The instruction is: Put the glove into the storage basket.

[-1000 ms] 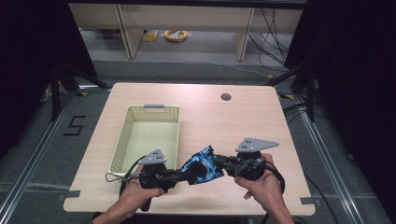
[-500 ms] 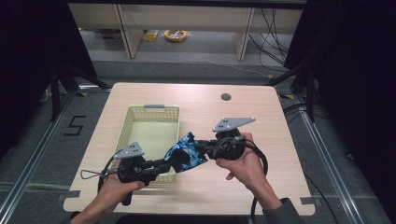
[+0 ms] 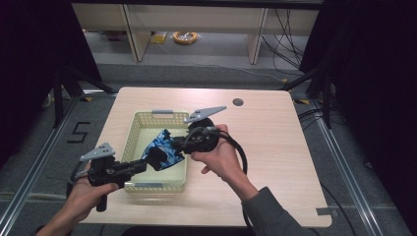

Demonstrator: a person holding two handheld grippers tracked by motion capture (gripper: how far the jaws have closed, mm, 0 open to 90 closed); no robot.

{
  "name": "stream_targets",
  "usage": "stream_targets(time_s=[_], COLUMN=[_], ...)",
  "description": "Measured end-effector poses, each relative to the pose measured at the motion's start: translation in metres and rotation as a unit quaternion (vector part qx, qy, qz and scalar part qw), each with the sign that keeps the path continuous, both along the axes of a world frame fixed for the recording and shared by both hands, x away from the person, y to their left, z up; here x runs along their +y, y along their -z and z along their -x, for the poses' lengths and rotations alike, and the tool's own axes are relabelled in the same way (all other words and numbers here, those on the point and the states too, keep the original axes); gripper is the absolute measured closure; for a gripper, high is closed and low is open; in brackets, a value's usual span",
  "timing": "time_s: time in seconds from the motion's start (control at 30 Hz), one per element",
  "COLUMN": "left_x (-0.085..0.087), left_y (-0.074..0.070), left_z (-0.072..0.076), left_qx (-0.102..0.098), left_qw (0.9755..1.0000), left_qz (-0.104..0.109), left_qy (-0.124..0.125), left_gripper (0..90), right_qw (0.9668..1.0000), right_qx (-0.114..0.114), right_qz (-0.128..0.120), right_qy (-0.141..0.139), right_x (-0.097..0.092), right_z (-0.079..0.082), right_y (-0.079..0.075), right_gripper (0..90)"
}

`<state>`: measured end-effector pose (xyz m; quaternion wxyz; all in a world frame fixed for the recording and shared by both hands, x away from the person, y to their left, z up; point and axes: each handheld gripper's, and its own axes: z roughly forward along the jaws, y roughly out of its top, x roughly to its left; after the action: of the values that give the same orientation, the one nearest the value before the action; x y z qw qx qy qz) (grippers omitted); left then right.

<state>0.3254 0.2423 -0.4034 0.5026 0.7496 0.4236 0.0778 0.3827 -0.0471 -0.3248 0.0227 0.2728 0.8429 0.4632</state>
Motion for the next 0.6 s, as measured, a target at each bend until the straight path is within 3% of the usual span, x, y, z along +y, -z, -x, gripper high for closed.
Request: stream_targets(time_s=[0.07, 0.27, 0.37, 0.6], left_x=[0.012, 0.04, 0.047, 0.055], left_y=[0.003, 0.014, 0.019, 0.025], left_z=[-0.003, -0.009, -0.009, -0.009], left_qx=[0.01, 0.03, 0.04, 0.052], left_qw=[0.9999, 0.9987, 0.9982, 0.9972], left_qz=[0.005, -0.007, -0.019, -0.027], left_qy=[-0.013, -0.039, -0.041, -0.047], left_gripper=[78.0, 80.0, 80.1, 79.8], right_qw=[0.9999, 0.9987, 0.9978, 0.9951], right_qx=[0.01, 0.045, 0.059, 0.089], right_qz=[-0.006, -0.021, -0.028, -0.043], right_qy=[-0.004, -0.009, -0.009, 0.002], right_x=[0.012, 0.041, 0.051, 0.064], right_z=[-0.004, -0.012, -0.016, -0.021], right_y=[0.006, 0.03, 0.042, 0.065], right_gripper=[83.1, 83.1, 83.1, 83.1])
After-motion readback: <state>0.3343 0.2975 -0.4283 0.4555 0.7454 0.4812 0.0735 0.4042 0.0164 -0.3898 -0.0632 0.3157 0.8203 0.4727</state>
